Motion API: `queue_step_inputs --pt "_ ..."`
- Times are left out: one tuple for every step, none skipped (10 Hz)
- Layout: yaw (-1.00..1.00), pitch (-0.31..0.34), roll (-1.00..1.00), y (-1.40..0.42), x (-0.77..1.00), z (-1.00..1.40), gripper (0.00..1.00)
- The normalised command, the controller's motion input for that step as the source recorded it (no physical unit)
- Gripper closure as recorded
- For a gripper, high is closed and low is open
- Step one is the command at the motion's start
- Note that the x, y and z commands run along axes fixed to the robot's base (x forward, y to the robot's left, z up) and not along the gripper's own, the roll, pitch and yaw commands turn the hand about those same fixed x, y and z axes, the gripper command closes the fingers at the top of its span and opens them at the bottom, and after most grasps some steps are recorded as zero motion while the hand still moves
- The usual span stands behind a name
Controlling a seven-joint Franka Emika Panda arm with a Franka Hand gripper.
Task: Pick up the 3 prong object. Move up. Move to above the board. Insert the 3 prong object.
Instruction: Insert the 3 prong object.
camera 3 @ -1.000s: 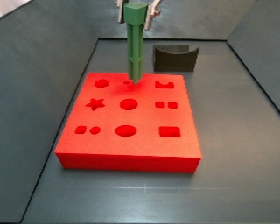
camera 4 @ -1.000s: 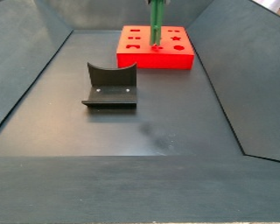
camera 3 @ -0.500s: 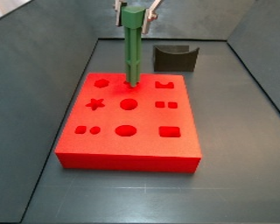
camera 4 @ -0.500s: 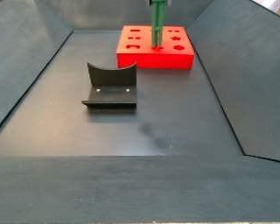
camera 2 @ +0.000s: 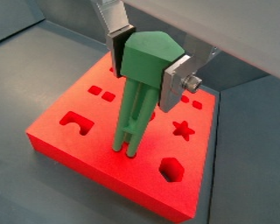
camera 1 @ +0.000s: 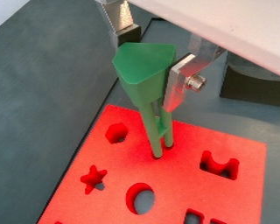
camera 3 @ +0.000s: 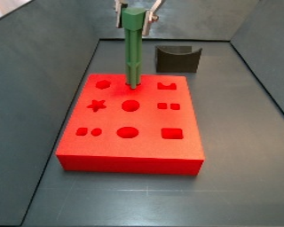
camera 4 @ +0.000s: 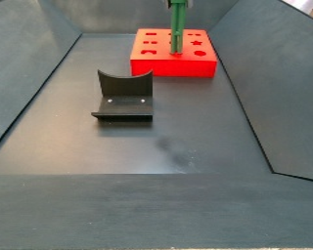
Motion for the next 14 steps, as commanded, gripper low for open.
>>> queue_step_inputs --pt "-0.05 -0.007 0.07 0.00 0.00 -0.15 1.00" --pt "-0.05 -0.009 0.07 0.00 0.00 -0.15 1.00" --pt "-0.06 -0.011 0.07 -0.03 0.00 -0.16 1.00" --pt "-0.06 -0.017 0.08 -0.03 0.00 -0.18 1.00" --pt "-0.04 -0.004 0.10 -0.05 0.00 -0.19 1.00" --pt "0.00 -0.046 0.17 -0.09 0.00 -0.27 1.00" --pt "0.00 -0.077 0.21 -0.09 0.00 -0.36 1.00" --pt "0.00 -0.080 0.26 -0.08 0.00 -0.46 1.00" --pt "0.00 -0.096 0.26 -0.05 0.00 -0.54 1.00" --pt "0.00 -0.109 0.09 0.00 -0.01 -0.57 1.00" --pt "-0.02 -0.114 0.00 0.00 -0.02 -0.59 1.00" --pt "-0.02 -0.101 0.00 0.00 -0.01 -0.51 1.00" --pt "-0.01 -0.101 0.00 0.00 -0.01 -0.51 1.00" --pt "0.00 0.000 0.00 0.00 0.00 0.00 1.00"
